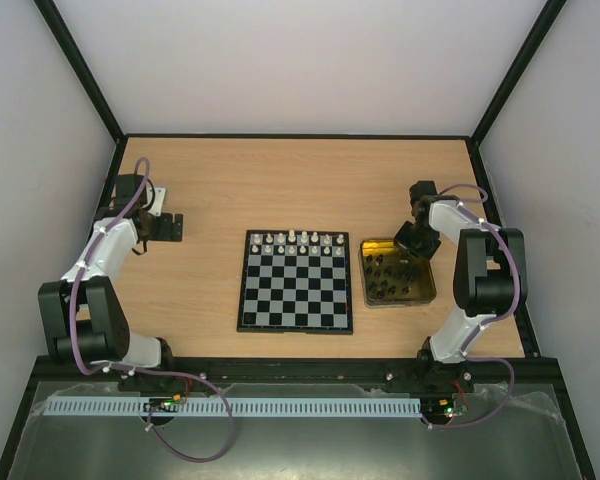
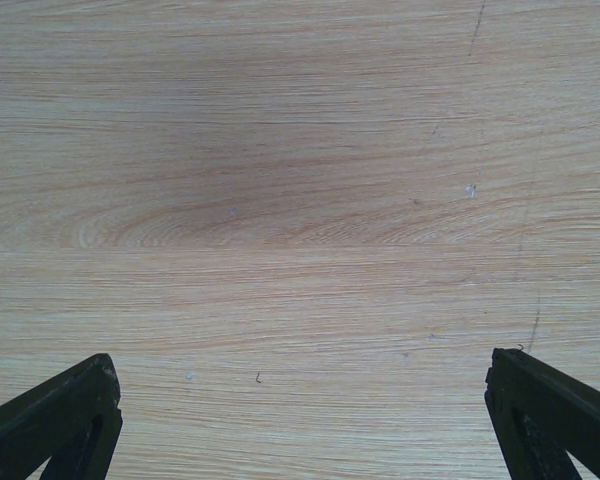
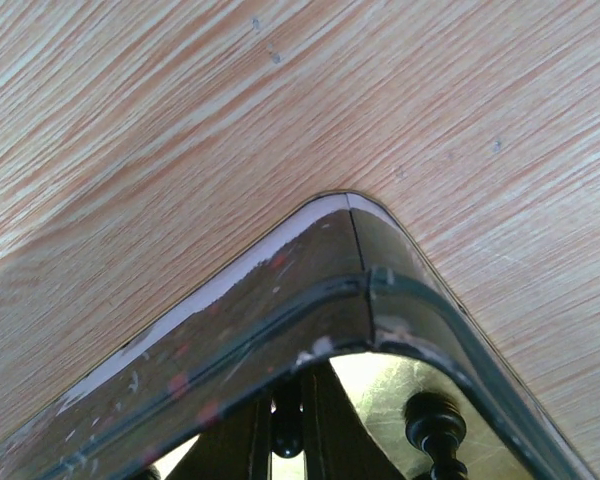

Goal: Set up the chess pieces on the board
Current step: Pick up the chess piece from the storage box.

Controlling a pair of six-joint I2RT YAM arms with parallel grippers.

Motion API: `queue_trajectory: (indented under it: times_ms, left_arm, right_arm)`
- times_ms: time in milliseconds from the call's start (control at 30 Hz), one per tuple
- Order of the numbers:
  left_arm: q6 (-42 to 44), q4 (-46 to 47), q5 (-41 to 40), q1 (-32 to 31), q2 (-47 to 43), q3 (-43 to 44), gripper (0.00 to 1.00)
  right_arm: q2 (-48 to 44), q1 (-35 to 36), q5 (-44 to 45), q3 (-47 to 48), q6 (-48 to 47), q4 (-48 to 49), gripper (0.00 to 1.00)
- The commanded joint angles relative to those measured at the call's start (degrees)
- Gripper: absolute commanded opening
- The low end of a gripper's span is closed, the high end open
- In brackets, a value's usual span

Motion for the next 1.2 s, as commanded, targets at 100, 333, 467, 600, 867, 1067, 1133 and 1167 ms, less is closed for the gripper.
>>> queue_trajectory:
  times_ms: [100,333,467,600,867,1067,1133,1167]
  left_arm:
    - [0.2,-0.8,-0.1,0.4,0.9,1.6,0.99]
    - [0.1,-0.8,0.2,0.4,0.7,1.3,0.99]
    - [0.1,-0.8,0.2,0.4,0.5,1.2,0.99]
    - [0.2,-0.8,0.2,0.4,0.5,1.1,0.99]
    - [0.1,-0.7,0.9,0.3,0.6,1.1,0.99]
    - [0.4,-0.8,0.9,0.3,0.2,0.8,0.99]
    - [0.6,-0.7,1.1,0.3,0.1,0.6,0.99]
    - [0.5,-0.6,1.1,0.3,0.2,0.5,0.99]
  right_arm:
    - [0.7,-0.1,-0.3,-0.8,-0.3,0.1,0.02]
    - [-0.1,-0.1,0.1,-0.5,-0.3,-0.4,0.02]
    - [-0.5,-0.1,-0.2,-0.3,-0.3,-0.9,0.02]
    - [-2.0,-0.2,-0.2,1.4,-0.3,-2.6,0.02]
    - [-8.3,0.1,-2.3,5.7,-0.3,-8.3,0.02]
    - [-13.9,2.3,-2.0,7.2,0.5,-11.3,0.02]
    - [-15.3,4.0,-1.9,9.0,0.8,-13.1,0.02]
    - [-15.8,5.3,-1.7,10.2,1.0,-14.1,0.02]
